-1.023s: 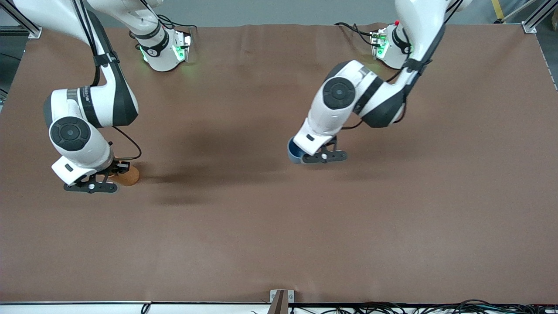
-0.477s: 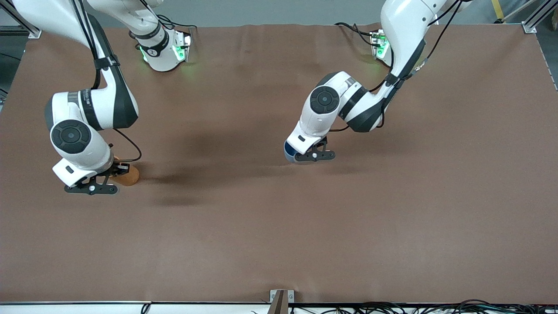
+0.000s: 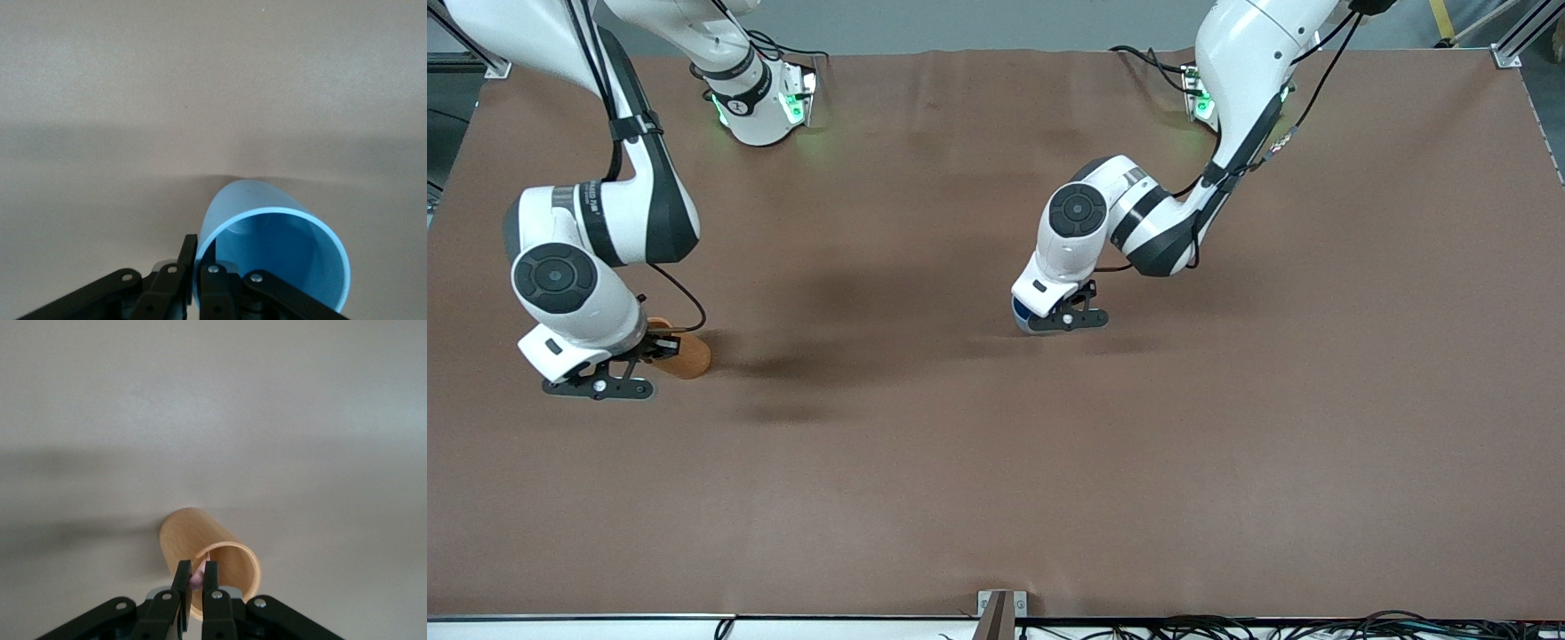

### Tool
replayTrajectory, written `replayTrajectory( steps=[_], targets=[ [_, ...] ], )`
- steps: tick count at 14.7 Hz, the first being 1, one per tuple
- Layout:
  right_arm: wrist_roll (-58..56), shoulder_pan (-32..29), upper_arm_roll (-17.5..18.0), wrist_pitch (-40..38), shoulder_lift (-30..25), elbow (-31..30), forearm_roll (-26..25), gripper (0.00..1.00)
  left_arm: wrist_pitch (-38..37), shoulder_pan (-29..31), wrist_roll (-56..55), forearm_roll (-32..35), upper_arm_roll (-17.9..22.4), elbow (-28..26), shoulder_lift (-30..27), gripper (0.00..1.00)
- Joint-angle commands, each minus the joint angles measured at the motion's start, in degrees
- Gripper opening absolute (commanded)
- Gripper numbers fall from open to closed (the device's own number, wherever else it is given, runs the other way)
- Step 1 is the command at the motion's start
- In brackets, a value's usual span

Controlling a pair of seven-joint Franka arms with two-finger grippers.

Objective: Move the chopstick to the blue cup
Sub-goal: 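Pull the pink stick out with the right gripper while the left gripper releases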

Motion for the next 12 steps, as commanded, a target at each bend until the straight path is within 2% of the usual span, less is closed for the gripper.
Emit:
replayTrajectory(
  steps=[1, 3, 4, 5, 7, 10, 12],
  targets=[
    [-0.24, -0.62, 0.83, -5.58, -4.08, 1.35, -0.77, 0.09, 0.74, -0.22, -1.29, 1.35, 0.18, -0.60, 0.13, 0.24],
    [-2.25, -0.62, 1.01, -9.54, -7.08, 2.67, 0.10, 0.10, 0.65, -0.04, -1.29, 1.35, 0.10, -0.42, -0.13, 0.32],
    [-2.44, -0.62, 1.01, -11.12, -8.48, 3.46, 1.50, 0.10, 0.21, 0.31, -1.29, 1.35, 0.10, -0.25, -0.48, 0.40],
    [-2.79, -0.71, 0.92, -12.44, -10.06, 4.25, 3.43, 0.10, 0.03, 0.66, -1.29, 1.27, 0.01, -0.07, -1.35, 0.53],
    [-5.15, -0.80, 0.57, -14.29, -12.79, 6.35, 8.26, 0.10, -3.37, 1.10, -1.29, 1.09, 0.18, 0.89, -5.47, 1.00],
    [-6.83, -1.59, 0.48, -17.11, -15.52, 9.35, 12.39, 0.10, -13.39, 4.52, 0.98, 1.26, 0.18, 7.73, -9.88, 1.00],
    [-8.66, -3.42, 0.48, -16.85, -17.89, 9.35, 18.44, 0.10, -18.31, 9.34, 7.90, 0.48, 0.01, 10.38, -13.38, 1.00]
  ],
)
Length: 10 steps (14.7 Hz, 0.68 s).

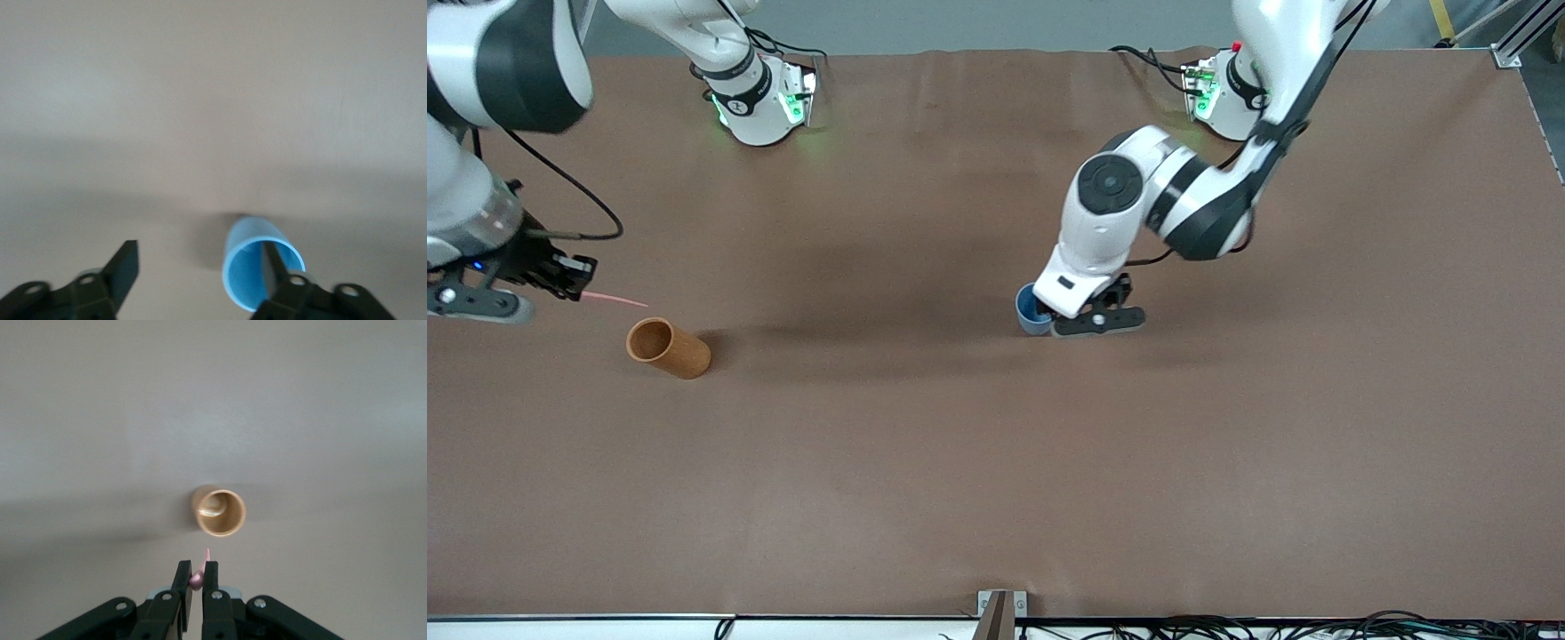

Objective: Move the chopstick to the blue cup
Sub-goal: 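Pull the pink stick out with the right gripper while the left gripper releases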

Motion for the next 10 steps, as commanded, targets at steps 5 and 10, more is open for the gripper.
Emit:
replayTrajectory(
  steps=[5, 10],
  targets=[
    [-2.92, -0.24, 1.31, 2.01, -3.09, -0.22, 13.39, 0.06, -12.85, 13.46, 23.73, -4.85, -0.06, 5.47, -10.80, 1.00],
    [14.10, 11.78, 1.40, 8.33, -2.65, -0.05, 14.03, 0.04, -22.64, 7.05, 44.65, -10.64, 15.04, 9.63, -15.01, 1.00]
  ],
)
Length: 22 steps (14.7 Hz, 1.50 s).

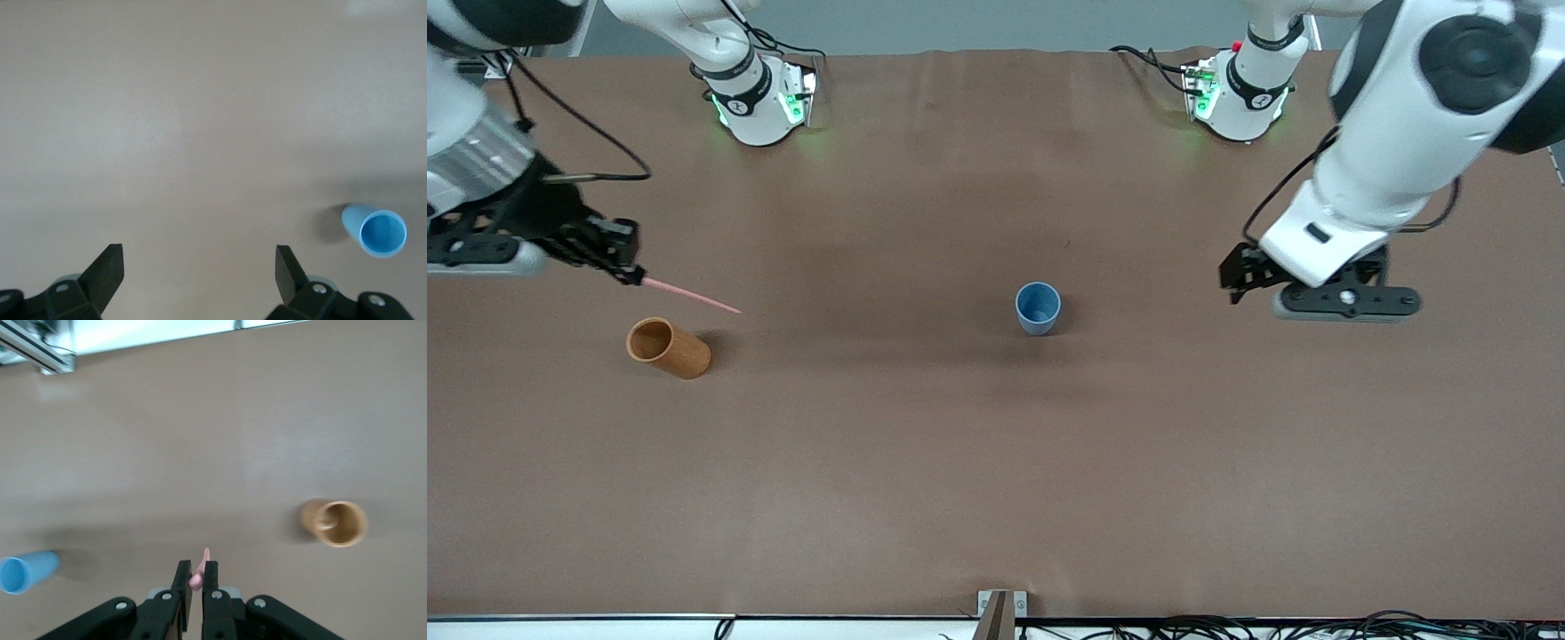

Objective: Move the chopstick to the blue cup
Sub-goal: 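Pull the pink stick out with the right gripper while the left gripper releases, then carry the pink stick over the blue cup with the right gripper and lower it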

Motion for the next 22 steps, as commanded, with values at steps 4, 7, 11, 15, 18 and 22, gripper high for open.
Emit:
replayTrajectory(
  steps=[4, 7, 11, 15, 18, 22],
  targets=[
    [25.20, 16.48, -0.28, 10.65, 3.20, 1.06, 0.60, 0.02, -8.46, -0.09, 14.80, -3.21, 7.49, 0.20, -6.33, 1.00],
    [34.36, 23.60, -0.37, 14.43, 6.37, 1.77, -0.10, 0.02, -9.26, 1.41, 15.24, -3.30, 7.40, -0.06, -7.92, 1.00],
    [40.35, 31.43, -0.46, 19.71, 11.55, 1.77, -2.90, 0.02, -9.17, 1.50, 15.24, -3.12, 7.49, 0.64, -7.66, 1.00],
    [44.84, 34.43, -0.37, 21.91, 15.07, 1.42, -6.87, 0.02, -9.17, 1.68, 16.46, -3.12, 7.58, 1.08, -7.75, 1.00],
    [44.85, 35.57, -0.37, 22.18, 16.57, 1.59, -6.70, 0.02, -9.17, 3.25, 17.17, -3.91, 7.49, 1.52, -7.83, 1.00],
    [45.11, 36.54, -0.37, 25.59, 18.85, 1.51, -6.87, 0.03, -9.17, 3.35, 16.47, -4.18, 7.41, 1.69, -7.40, 1.00]
  ],
)
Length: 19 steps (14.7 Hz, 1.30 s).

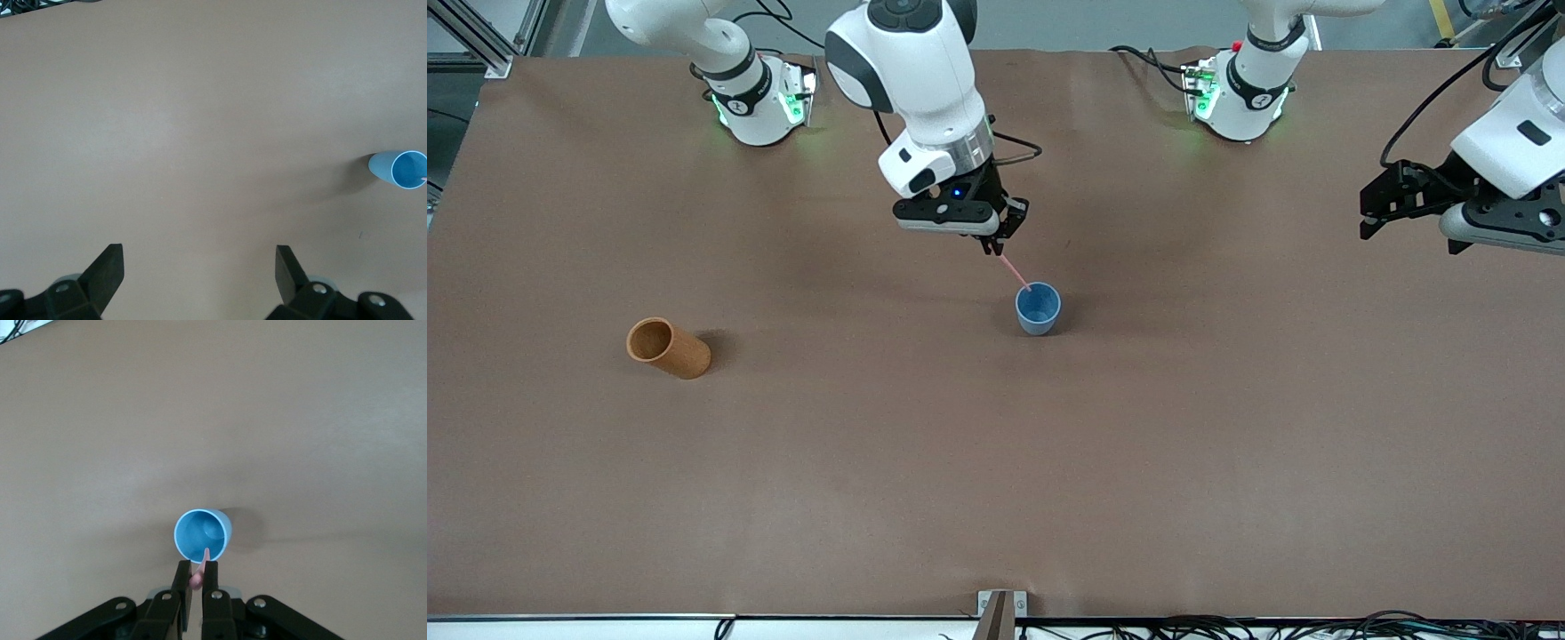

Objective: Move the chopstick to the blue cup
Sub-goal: 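Carry the pink stick over the blue cup with the right gripper and lower it, then open the right gripper to drop the stick into the blue cup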

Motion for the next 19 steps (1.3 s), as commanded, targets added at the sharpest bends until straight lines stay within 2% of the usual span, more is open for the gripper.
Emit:
replayTrajectory(
  steps=[1, 6, 10, 12, 13, 14, 15, 16, 19],
  targets=[
    [1.55, 1.32, -0.68, 2.00, 2.04, 1.03, -0.95, 0.03, -0.45, 0.23, 0.60, -0.81, -0.13, 1.38, 0.11, 1.00],
    [1.56, 2.37, -0.68, 3.32, 4.15, 1.03, -1.21, 0.05, -0.45, -0.47, 0.16, -0.81, -0.13, 3.24, 1.08, 1.00],
    [1.56, 2.73, -0.68, 5.69, 6.00, 1.03, -1.21, 0.14, -0.45, -0.47, -1.95, -0.90, -0.22, 3.24, 1.08, 1.00],
    [1.56, 2.55, -0.68, 5.60, 6.00, 1.12, -1.12, 0.31, -0.45, -0.38, -1.95, -0.99, -0.31, 3.24, 1.08, 1.00],
    [1.56, 2.38, -0.77, 5.60, 5.92, 1.21, -1.12, 0.48, -0.45, -0.64, -2.04, -0.99, -0.31, 3.24, 1.08, 1.00],
    [1.47, 2.03, -1.03, 5.69, 5.83, 1.30, -1.21, 0.76, -0.45, -0.56, -1.95, -0.90, -0.31, 3.24, 1.08, 1.00],
    [1.38, 1.59, -1.30, 5.60, 5.39, 1.38, -1.21, 0.93, -0.54, -0.47, -1.95, -0.99, -0.31, 3.24, 1.08, 1.00],
    [1.29, 0.80, -1.91, 5.43, 4.95, 1.65, -1.12, 0.99, -0.54, -0.47, -1.95, -0.99, -0.31, 3.24, 1.08, 1.00],
    [0.24, -2.80, -2.09, 3.50, 0.66, 1.30, -1.04, 1.00, -0.54, -0.47, -2.04, -1.07, -0.39, 3.15, 1.08, 1.00]
  ],
)
